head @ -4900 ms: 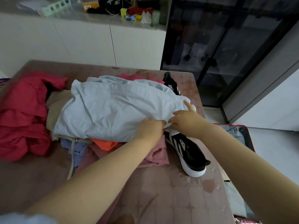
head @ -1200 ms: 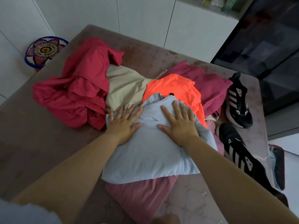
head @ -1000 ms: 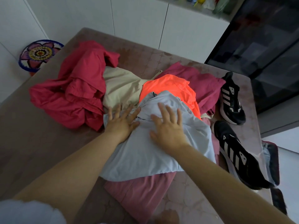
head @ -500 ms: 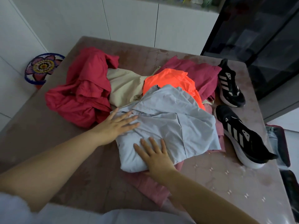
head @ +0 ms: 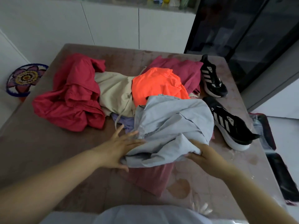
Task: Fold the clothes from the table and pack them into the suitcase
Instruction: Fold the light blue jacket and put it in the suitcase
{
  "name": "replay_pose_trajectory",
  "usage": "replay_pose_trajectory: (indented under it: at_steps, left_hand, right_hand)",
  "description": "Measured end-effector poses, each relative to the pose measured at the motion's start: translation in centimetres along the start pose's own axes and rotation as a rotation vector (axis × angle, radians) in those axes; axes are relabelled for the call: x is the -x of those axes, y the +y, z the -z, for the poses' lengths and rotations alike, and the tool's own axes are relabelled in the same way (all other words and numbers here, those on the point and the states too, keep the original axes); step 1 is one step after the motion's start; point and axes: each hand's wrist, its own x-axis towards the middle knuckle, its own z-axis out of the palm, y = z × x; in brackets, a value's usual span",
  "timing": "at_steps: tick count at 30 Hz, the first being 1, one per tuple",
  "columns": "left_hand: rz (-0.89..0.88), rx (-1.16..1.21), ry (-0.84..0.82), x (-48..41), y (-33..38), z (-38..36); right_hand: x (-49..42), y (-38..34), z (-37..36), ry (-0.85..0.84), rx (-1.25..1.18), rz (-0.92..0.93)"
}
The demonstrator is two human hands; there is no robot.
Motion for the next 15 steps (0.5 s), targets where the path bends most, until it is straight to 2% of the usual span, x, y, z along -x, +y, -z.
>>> replay_pose_trajectory:
  at_steps: [3,7,9,11,13,15]
  left_hand:
    - [0.087,0.061,0.065,-1.9,4.7,-0.2]
    - [0.198,0.249,-0.113,-4.6,8.3,0.6]
    - [0.112,0.249,-0.161,-5.5,9.9,1.4]
    - [0.034,0.269,-0.231,-6.2,11.5,2.2]
    - [0.066,0.373,-0.327,-6.8,13.1,3.2]
    - [0.109,0.532,-0.369,-7.4,14.4,4.7]
  right_hand:
    - [2.9,2.3,1.5,0.082,-0.057,-0.085]
    - [7.0,5.0,3.2,0.161,-0.169,-0.257]
    - [9.1,6.2,4.2,0.196,-0.191,-0.273]
    - [11.3,5.9,4.9,0.163,-0.082,-0.217]
    - [13.2,5.7,5.1,0.148,-0.025,-0.176]
    - [14.5,5.6,5.4,0.156,-0.122,-0.162]
